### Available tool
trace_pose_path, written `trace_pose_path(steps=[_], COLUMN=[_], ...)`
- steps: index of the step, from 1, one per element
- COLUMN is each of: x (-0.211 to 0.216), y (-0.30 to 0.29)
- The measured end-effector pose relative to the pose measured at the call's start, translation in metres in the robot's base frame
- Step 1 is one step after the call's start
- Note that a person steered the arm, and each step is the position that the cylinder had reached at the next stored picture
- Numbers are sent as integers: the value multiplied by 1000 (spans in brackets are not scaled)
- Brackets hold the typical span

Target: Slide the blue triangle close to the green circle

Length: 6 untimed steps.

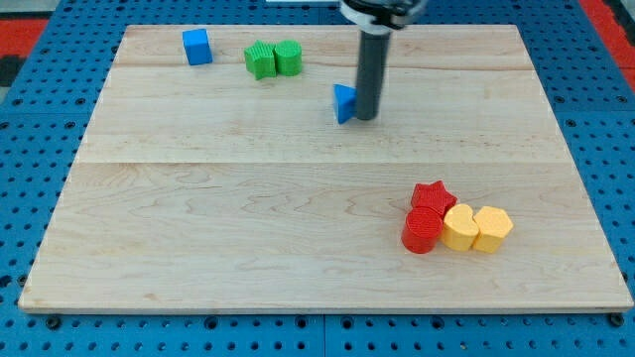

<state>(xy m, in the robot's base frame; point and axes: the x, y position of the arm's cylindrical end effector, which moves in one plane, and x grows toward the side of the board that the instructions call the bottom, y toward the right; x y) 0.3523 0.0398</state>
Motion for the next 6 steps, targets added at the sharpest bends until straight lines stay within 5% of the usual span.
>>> trace_pose_path(steps=[1,3,6], x=[-27,-1,-44], y=[-28,-77,-56])
